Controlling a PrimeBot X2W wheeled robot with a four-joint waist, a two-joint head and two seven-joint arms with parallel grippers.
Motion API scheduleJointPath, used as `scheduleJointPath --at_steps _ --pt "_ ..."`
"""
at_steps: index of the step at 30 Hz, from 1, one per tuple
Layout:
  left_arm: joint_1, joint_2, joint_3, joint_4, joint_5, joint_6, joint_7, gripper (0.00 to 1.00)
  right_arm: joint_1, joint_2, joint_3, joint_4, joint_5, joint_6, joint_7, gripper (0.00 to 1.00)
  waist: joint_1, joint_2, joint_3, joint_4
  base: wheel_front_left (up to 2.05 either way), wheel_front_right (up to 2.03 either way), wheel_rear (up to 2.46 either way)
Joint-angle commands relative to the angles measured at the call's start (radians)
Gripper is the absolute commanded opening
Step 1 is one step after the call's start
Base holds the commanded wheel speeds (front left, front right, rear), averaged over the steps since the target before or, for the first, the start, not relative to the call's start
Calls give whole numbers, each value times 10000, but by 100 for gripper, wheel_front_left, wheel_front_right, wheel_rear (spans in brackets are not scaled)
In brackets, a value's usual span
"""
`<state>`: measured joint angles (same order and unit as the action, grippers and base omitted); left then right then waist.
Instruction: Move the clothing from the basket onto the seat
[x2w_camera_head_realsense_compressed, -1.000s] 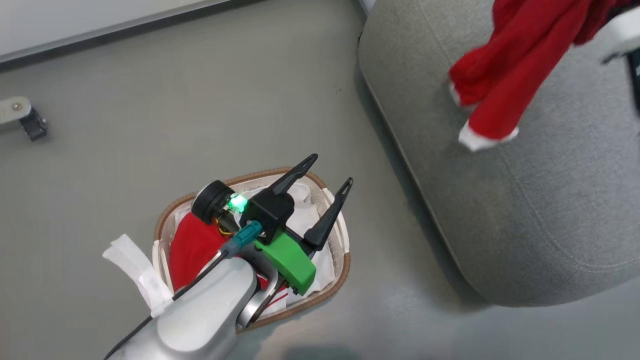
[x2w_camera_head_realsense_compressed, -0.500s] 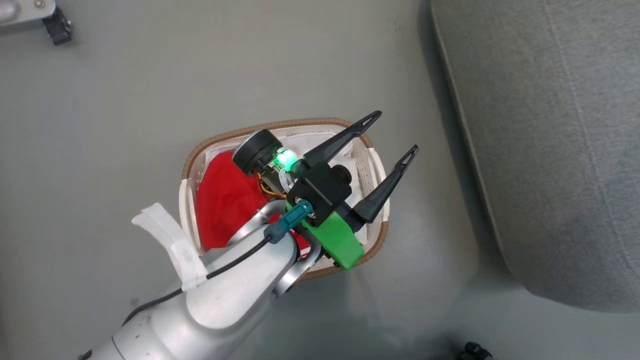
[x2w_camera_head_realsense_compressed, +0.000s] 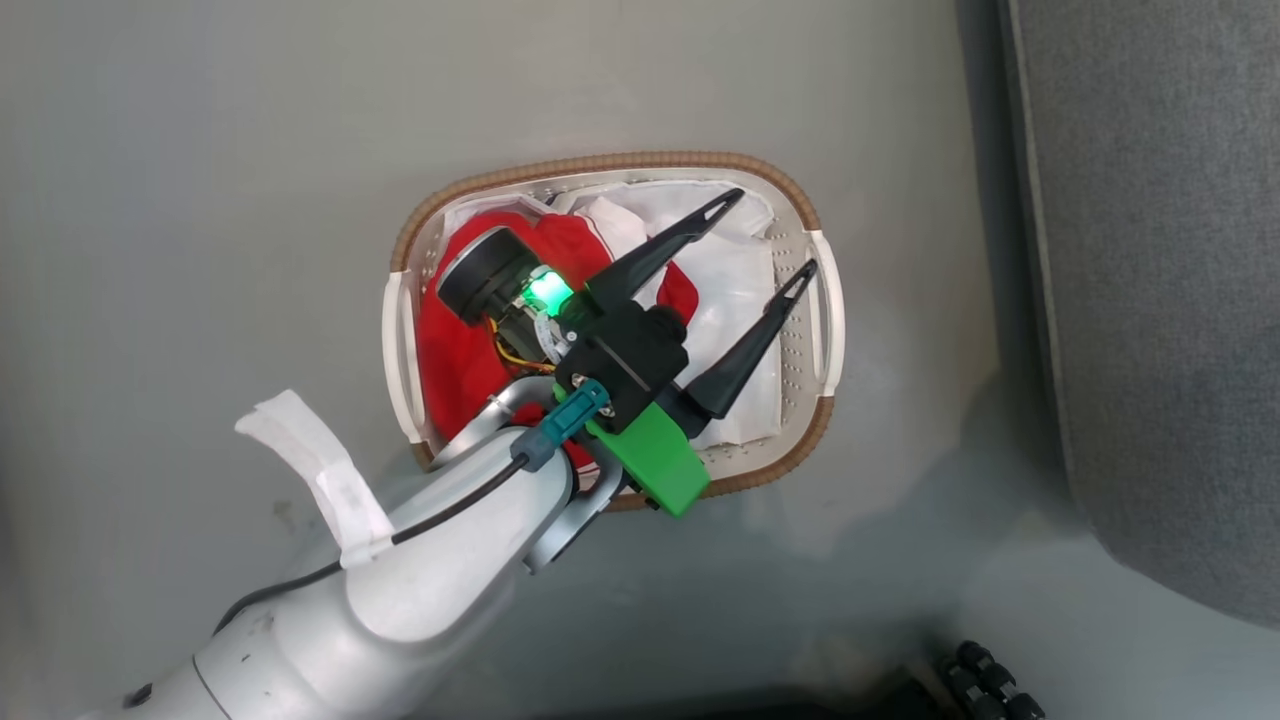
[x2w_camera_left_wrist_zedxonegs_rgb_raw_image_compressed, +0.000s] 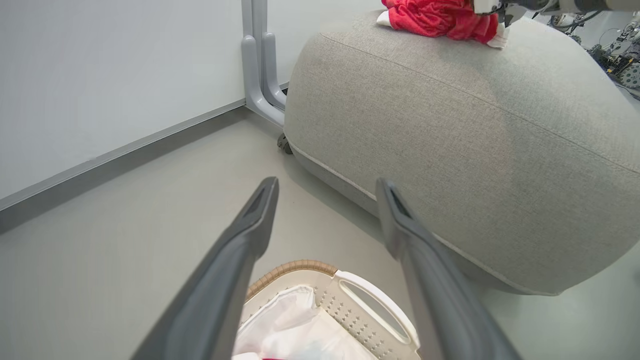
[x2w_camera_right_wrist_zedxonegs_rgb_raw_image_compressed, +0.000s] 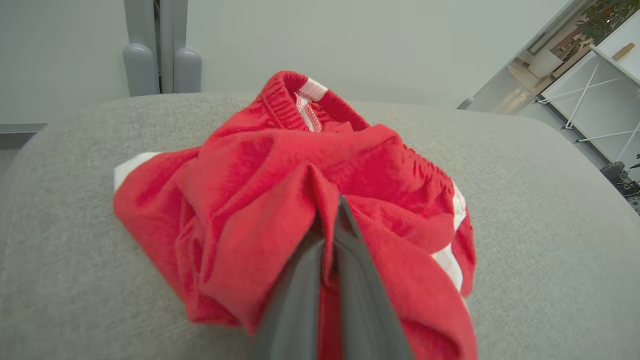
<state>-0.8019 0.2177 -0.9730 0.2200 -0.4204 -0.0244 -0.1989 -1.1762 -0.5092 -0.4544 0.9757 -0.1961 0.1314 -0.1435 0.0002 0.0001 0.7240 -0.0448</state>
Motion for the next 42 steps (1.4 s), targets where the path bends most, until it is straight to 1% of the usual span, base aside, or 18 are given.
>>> scheduleJointPath --at_steps 1,2,3,7,11,15,20,26,31,34,38,42 --pt "-6 94 33 -50 -21 62 -9 100 196 71 -160 159 -156 -14 -175 44 -2 -1 47 -188 0 0 0" --pt "32 113 43 -51 -56 83 -7 100 233 160 -229 270 -220 -14 -282 90 -2 -1 14 -244 0 0 0" --pt "53 140 60 -49 -80 86 -2 100 238 242 -275 352 -287 -14 -360 100 -2 -1 -26 -298 0 0 0" --pt "122 255 145 -59 -178 143 -40 100 406 498 -319 614 -397 -14 -736 100 -2 -1 -303 -492 0 0 0" --pt "291 342 307 -67 -367 265 -150 100 717 692 -144 685 -147 -14 -1043 100 -2 -1 -760 -651 0 0 0" --pt "548 437 556 15 -580 387 -309 100 1253 686 47 557 155 -14 -1154 100 -2 -1 -1315 -733 0 0 0" --pt "951 438 850 158 -915 485 -490 100 1641 757 567 167 391 -14 -1211 100 -2 -1 -2142 -687 0 0 0" --pt "1654 357 1462 483 -1214 693 -652 100 1793 1035 1419 -392 605 -14 -1207 100 -2 -1 -3323 -375 0 0 0" --pt "2460 320 2352 532 -1225 817 -662 100 2200 1438 1831 -900 955 -14 -1212 100 -2 -1 -4222 27 0 0 0" --pt "3055 350 3037 480 -1119 894 -663 100 2639 1879 2020 -1275 1158 -14 -1214 100 -2 -1 -4618 235 0 0 0" --pt "3928 328 4023 425 -925 963 -655 100 3529 2522 2248 -1939 1430 -14 -1223 100 -2 -1 -5065 488 0 0 0" --pt "4885 123 5035 358 -806 951 -656 100 4838 3126 2349 -2928 1749 -14 -1226 100 -2 -1 -5445 795 0 0 0"
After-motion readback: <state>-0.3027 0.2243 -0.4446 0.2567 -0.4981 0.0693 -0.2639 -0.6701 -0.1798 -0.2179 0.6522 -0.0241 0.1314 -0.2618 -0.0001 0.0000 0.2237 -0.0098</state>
